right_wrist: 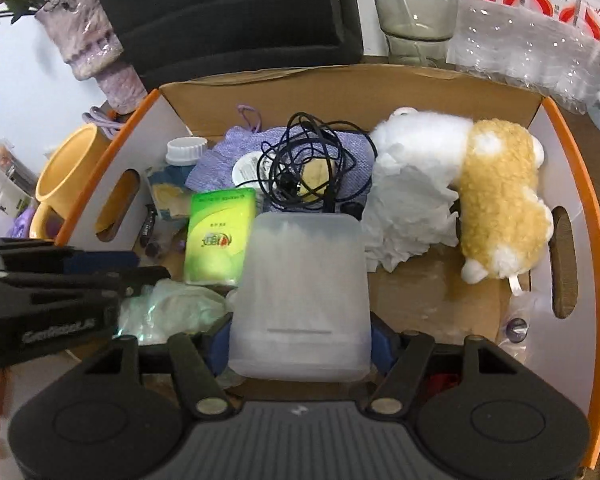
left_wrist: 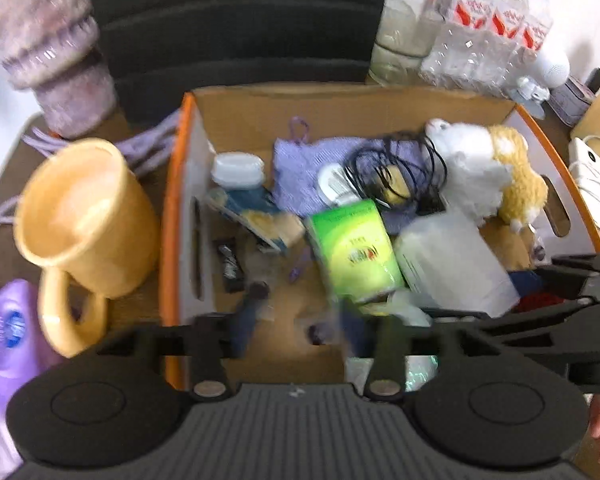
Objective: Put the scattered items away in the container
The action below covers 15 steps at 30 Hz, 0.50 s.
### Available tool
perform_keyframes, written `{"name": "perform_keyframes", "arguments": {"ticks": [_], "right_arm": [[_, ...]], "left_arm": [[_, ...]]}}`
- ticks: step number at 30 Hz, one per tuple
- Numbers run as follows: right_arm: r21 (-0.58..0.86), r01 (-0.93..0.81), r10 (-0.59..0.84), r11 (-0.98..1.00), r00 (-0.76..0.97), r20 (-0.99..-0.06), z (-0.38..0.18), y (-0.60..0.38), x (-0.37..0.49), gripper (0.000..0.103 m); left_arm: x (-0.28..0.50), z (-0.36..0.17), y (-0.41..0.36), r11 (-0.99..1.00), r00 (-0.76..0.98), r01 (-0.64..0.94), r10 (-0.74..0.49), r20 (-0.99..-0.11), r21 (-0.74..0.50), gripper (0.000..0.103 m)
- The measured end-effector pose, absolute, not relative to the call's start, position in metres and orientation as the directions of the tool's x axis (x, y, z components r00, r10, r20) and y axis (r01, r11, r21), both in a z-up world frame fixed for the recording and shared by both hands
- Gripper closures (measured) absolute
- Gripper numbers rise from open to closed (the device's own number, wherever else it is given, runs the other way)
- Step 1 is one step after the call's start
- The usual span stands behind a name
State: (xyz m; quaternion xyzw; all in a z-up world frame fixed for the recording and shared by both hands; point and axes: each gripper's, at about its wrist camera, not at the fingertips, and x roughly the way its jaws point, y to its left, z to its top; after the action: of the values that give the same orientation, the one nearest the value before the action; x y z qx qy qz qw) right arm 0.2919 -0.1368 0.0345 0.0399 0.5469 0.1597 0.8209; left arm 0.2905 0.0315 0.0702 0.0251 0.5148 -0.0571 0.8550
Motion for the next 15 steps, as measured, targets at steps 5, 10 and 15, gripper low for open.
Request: {"name": "perform_keyframes", "arguments": {"ticks": [5,10,15], "right_arm": [[0.246,-0.17,0.294,0.954,0.382,-0.876,0.062,-0.15,0.285,0.017],[0.163,-0.106,0.191,0.981,0.39,-0.901,0.101,-0.171,0.283,0.017],[0.162,-0.083,0.181,0.983,0.415,-0.892,0.138,-0.189,0.268,0.013]], "left_arm": [[0.293,0.095,0.037,0.998,0.463,0.066,-0.041,-0.885,-0.012,0.022],[0.29,0.128,0.031,0.999,0.441,0.049,-0.017,-0.898,0.005,0.011],[0.267,0.159,0.024,1.0,0.529,0.018,-0.012,-0.849,-0.002,0.0]]}}
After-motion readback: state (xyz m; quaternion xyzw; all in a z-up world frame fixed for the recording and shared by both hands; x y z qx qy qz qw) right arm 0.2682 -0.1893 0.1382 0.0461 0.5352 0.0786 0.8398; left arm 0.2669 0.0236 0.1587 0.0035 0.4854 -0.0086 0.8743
